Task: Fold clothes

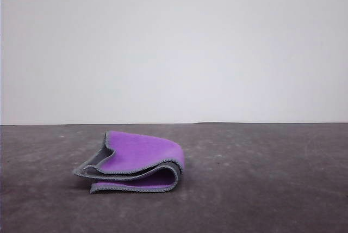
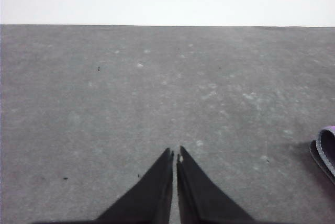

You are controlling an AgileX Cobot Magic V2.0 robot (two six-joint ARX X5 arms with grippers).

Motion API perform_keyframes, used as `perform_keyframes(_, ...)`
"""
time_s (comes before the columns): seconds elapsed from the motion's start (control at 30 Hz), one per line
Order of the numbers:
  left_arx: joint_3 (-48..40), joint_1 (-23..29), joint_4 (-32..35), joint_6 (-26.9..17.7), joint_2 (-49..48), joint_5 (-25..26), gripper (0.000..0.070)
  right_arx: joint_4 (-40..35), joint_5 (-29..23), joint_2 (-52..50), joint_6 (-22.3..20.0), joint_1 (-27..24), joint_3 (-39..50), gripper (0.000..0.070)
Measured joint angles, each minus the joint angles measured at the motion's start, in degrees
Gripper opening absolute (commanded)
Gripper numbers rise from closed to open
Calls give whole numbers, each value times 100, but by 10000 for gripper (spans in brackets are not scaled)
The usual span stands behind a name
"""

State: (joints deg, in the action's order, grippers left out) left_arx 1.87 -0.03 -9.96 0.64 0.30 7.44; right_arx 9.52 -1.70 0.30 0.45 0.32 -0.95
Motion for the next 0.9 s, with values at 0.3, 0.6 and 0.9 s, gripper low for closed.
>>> perform_keyframes(0.3, 0, 0, 0, 0, 0, 0, 0, 0, -1, 0, 0, 0, 0, 16)
perform_keyframes(0.6, 0, 0, 0, 0, 0, 0, 0, 0, -2, 0, 0, 0, 0, 16)
perform_keyframes(0.9, 0, 0, 0, 0, 0, 0, 0, 0, -1, 0, 0, 0, 0, 16)
